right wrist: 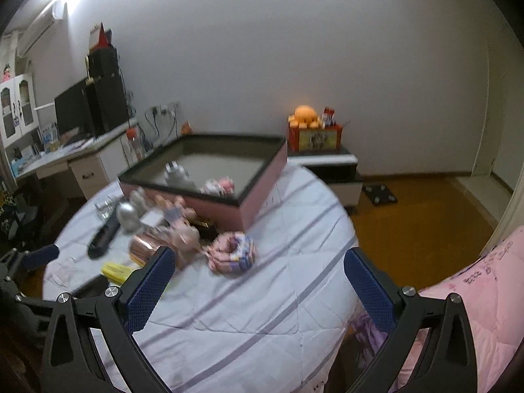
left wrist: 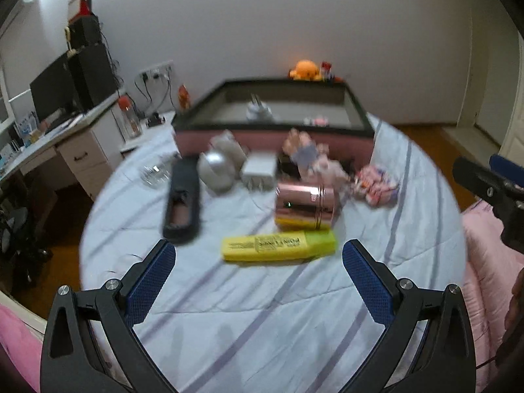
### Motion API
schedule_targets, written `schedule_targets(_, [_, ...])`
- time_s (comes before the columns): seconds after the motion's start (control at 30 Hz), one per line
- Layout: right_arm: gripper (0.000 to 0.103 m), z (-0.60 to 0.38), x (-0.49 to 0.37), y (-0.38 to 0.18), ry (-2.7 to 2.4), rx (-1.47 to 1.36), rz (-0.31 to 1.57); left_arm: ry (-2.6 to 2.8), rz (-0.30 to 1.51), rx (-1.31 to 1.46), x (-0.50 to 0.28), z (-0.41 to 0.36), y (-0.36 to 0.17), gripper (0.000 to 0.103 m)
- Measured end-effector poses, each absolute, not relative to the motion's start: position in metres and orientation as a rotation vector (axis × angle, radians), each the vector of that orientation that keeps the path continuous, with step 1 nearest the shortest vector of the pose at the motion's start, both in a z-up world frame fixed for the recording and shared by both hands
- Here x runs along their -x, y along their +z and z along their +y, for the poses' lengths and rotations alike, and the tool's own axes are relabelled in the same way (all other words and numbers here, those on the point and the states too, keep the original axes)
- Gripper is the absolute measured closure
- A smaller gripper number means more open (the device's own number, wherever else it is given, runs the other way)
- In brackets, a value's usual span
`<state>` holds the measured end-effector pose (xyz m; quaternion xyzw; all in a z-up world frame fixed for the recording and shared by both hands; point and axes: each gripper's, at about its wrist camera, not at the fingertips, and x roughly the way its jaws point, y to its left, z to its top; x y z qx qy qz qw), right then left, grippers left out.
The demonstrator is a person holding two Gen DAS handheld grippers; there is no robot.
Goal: Organize rigid objects
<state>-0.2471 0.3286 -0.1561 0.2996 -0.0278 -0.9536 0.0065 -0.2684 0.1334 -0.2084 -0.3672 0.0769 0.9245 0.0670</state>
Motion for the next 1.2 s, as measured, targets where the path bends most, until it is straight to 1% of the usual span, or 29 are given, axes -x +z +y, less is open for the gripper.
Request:
schedule_targets(0.13, [0.0,0.334,0.265,-0.177,-2.942,-1.018,-0.099,2.742,0.214,1.215,0.285,0.141,-0.234,0.0])
schedule_targets(0.27, [0.0,0.339,0.279,-0.191,-2.915,-1.07,-0.103,2.721,0.147,1.283,0.299,0.142,-0.25,0.0])
schedule_targets(0.37, [0.0,0.342,0.286,-0.195,-2.903,-1.092,-0.113,2.702,0.083,1.301,0.305,0.142,-0.252,0.0])
schedule_targets(0.53, [0.0,0.342,0.295,-0.203,-2.877,-1.121,-0.121,2.709,0.051,1.305,0.308,0.144,-0.249,0.0])
schedule_targets(1.03, [0.0,0.341,0.299,-0.206,-2.86,-1.152,-0.117,2.684,0.127,1.285,0.312,0.16,-0.247,0.0])
schedule_targets(1.2, [0.0,0.337,0.302,-0.206,-2.851,-1.164,-0.104,2.656,0.082,1.274,0.317,0.154,-0.249,0.0])
